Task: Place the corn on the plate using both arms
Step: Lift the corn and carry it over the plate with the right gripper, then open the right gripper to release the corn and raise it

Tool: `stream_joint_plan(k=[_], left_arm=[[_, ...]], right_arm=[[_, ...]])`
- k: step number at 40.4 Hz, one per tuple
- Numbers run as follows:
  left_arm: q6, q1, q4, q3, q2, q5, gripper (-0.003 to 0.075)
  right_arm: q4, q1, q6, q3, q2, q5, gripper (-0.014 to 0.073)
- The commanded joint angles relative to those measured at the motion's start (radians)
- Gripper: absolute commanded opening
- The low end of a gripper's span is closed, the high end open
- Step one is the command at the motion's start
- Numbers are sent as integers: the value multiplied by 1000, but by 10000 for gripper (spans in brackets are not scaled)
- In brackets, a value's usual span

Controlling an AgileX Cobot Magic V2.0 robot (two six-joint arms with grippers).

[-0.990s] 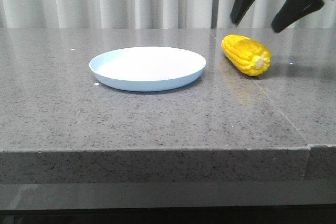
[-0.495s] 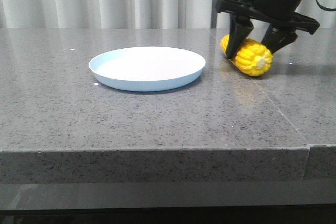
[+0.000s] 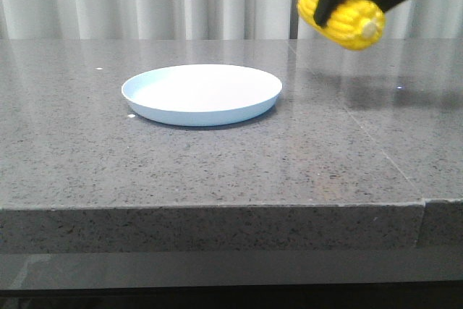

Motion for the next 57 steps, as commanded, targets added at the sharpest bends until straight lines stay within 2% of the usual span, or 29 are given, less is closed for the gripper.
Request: stream_joint_plan(k=[1, 15, 21, 32, 40, 48, 57], left_arm=[[-7, -6, 6, -28, 10, -89, -20], [-7, -6, 6, -28, 10, -89, -20], [-7, -6, 6, -28, 10, -89, -20], [-7, -6, 6, -28, 10, -89, -20], [-7, -6, 6, -28, 10, -89, -20], [-7, -6, 6, -28, 10, -89, -20], [-7, -6, 6, -28, 10, -89, -20]], right_arm=[[1, 50, 33, -53, -54, -25, 246], [-21, 258, 244, -57, 32, -187, 246], [-24, 274, 314, -57, 83, -241, 246], [-24, 274, 321, -56, 132, -257, 252], [-24, 274, 322, -56, 133, -239, 342], [-24, 274, 322, -56, 136, -210, 358], [-24, 274, 322, -56, 136, -211, 538]])
